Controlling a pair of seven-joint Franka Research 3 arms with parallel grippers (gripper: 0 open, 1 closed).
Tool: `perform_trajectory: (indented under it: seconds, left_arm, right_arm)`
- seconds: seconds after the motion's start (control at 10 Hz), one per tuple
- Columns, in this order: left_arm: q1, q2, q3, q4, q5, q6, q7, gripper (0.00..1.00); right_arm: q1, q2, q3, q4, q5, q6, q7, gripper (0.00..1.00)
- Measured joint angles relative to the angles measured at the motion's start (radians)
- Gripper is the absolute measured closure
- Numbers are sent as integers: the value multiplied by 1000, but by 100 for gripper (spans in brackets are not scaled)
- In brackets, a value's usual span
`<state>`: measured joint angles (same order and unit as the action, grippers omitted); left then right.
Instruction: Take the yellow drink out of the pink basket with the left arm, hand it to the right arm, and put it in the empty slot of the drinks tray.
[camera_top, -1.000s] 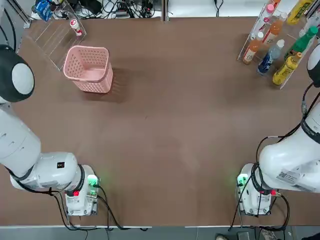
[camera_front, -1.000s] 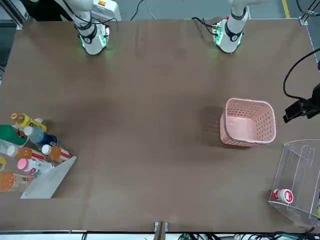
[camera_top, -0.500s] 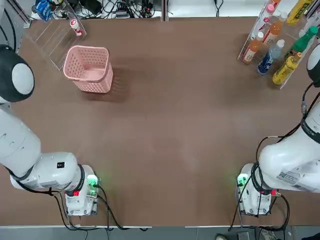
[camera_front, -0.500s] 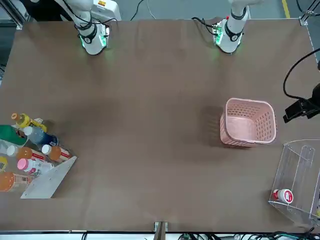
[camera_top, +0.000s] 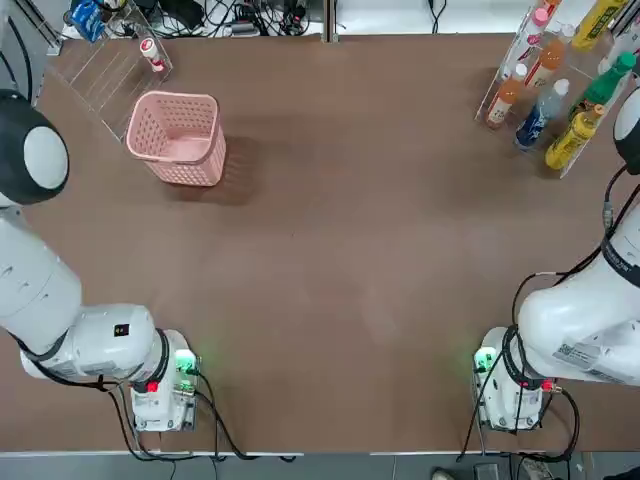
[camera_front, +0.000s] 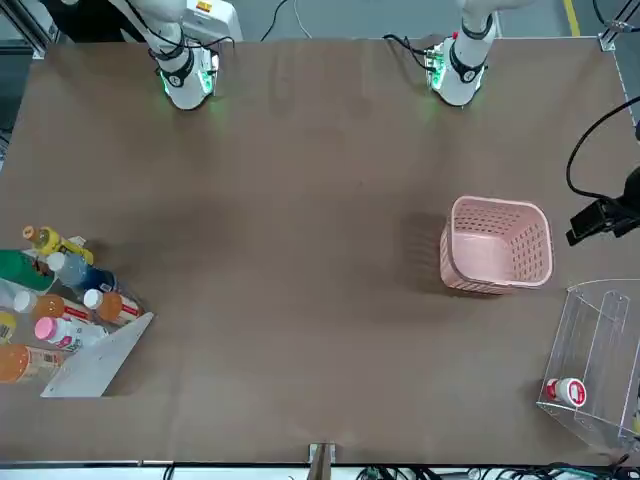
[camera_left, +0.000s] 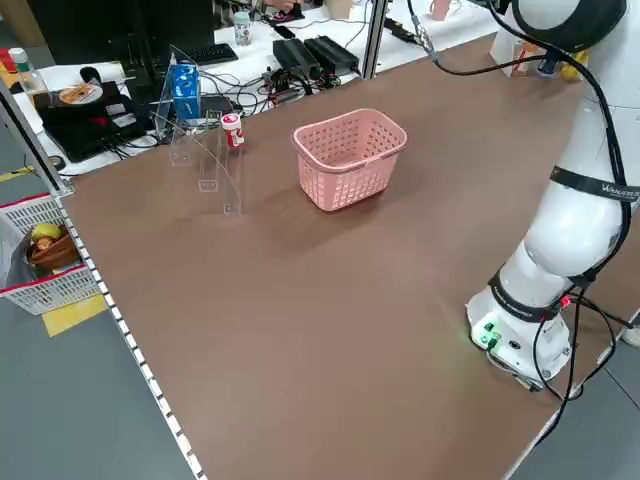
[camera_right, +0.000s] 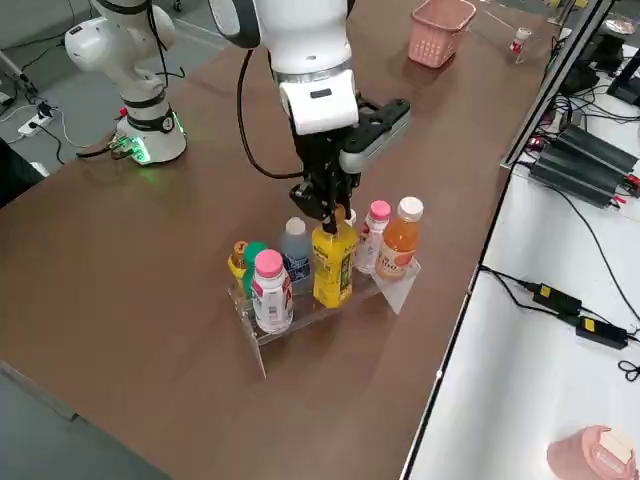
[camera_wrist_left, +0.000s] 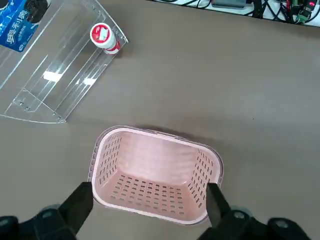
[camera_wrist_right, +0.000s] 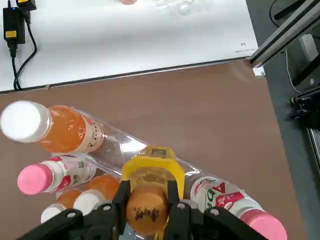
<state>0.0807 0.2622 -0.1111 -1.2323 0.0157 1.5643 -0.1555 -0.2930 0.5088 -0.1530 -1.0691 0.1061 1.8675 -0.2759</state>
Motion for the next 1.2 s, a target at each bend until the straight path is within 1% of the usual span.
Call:
perform_trajectory:
  seconds: [0.3,0.5,0.9,1.1,1.2]
  left_arm:
    - [0,0,0,0,0,0,0,0]
    - [0,0,0,0,0,0,0,0]
    - [0,0,0,0,0,0,0,0]
    - [0,0,0,0,0,0,0,0]
    - [0,0,0,0,0,0,0,0]
  right_arm:
    - [-1,-3,-1,-14,0,-23,4,66]
    - [-2,-3,-2,-31,0,-21,6,66]
    - [-2,-3,-2,-38,0,-12,8,65]
    - [-2,-10,-2,-38,0,4,8,57]
    - [-2,-14,-2,-38,0,4,8,51]
